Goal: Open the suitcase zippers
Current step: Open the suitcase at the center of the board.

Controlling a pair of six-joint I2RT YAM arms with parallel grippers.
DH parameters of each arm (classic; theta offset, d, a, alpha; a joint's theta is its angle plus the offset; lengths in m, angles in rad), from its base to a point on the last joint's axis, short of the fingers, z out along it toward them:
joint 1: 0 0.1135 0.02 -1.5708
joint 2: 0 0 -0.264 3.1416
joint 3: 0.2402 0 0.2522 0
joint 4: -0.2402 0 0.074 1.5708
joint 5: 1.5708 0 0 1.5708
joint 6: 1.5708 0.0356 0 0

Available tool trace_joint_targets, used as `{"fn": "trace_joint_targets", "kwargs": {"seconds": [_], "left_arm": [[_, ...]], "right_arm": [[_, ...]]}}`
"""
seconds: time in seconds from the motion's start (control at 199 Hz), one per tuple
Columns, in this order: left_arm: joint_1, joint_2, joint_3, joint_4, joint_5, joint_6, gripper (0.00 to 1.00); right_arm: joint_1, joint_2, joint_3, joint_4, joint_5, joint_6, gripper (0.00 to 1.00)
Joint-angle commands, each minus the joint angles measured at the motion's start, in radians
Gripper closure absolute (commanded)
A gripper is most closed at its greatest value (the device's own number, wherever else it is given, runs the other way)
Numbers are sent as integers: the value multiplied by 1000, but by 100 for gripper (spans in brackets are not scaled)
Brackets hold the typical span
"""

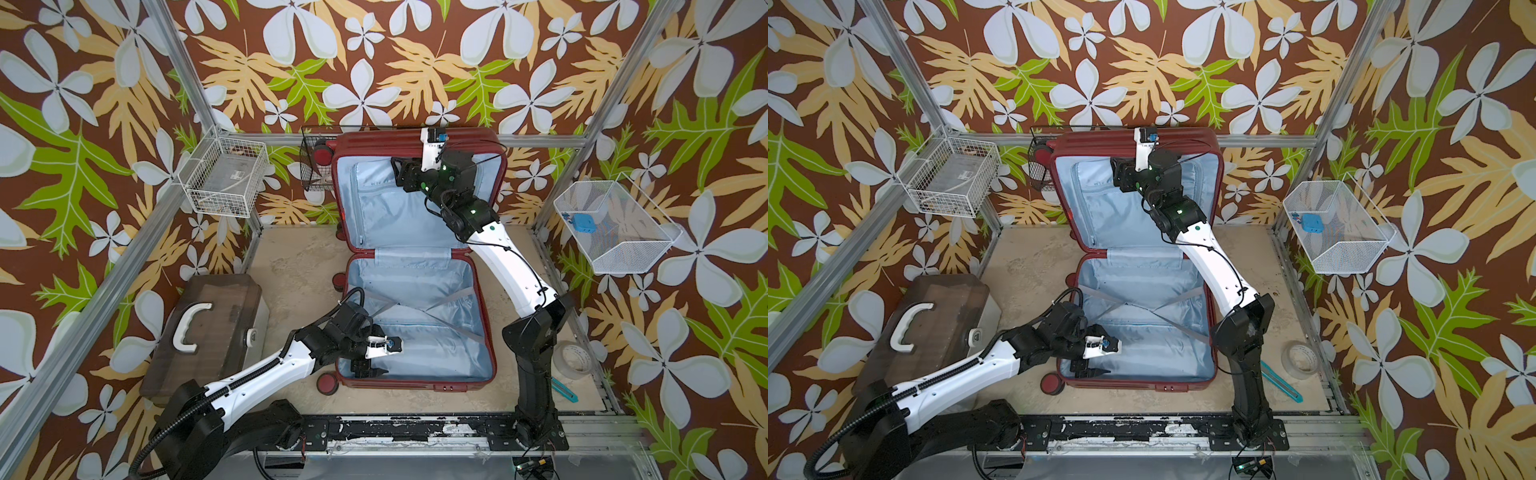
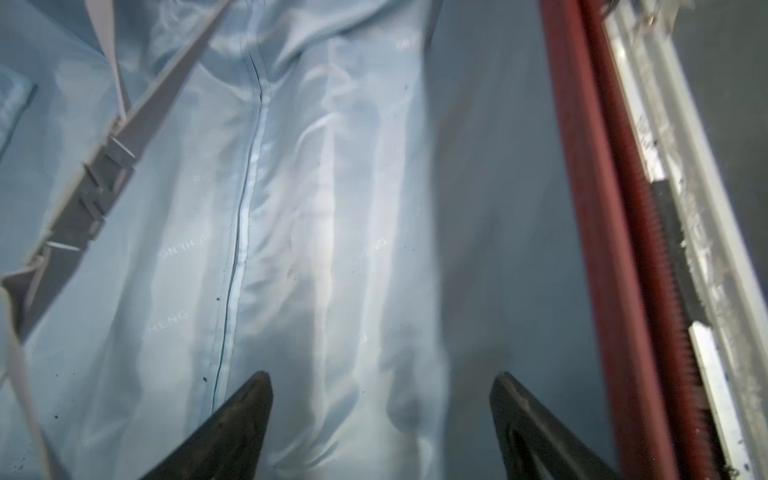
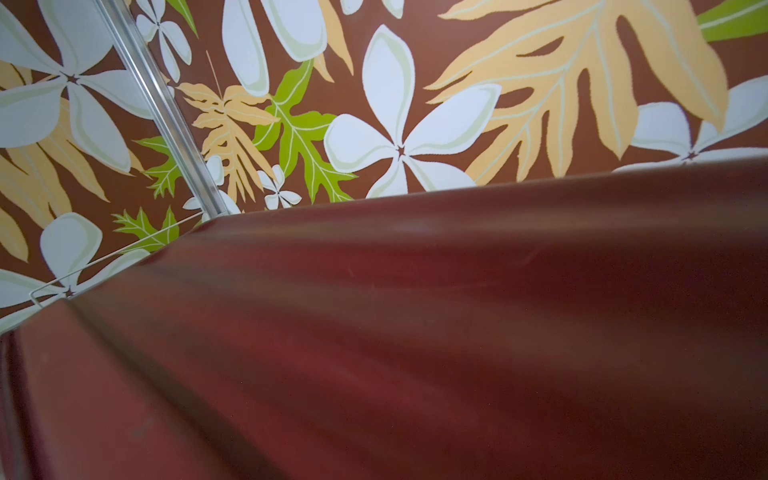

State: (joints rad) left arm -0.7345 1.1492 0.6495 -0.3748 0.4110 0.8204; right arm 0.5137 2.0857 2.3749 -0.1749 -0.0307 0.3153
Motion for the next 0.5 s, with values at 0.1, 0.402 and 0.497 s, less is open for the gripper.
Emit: {"fn": "trace_joint_targets", "kwargs": {"seconds": [0.1, 0.402, 0.497], "left_arm": [[-44, -2, -77, -53, -16, 37, 38], [-51, -22, -93, -65, 15, 17, 51], [-51, -31, -77, -65, 12, 10, 45]], "right_arm": [[-30, 52, 64, -38, -15, 32, 30], [-44, 80, 76, -33, -48, 30, 30], [-44, 55, 61, -69, -73, 35, 28]]}}
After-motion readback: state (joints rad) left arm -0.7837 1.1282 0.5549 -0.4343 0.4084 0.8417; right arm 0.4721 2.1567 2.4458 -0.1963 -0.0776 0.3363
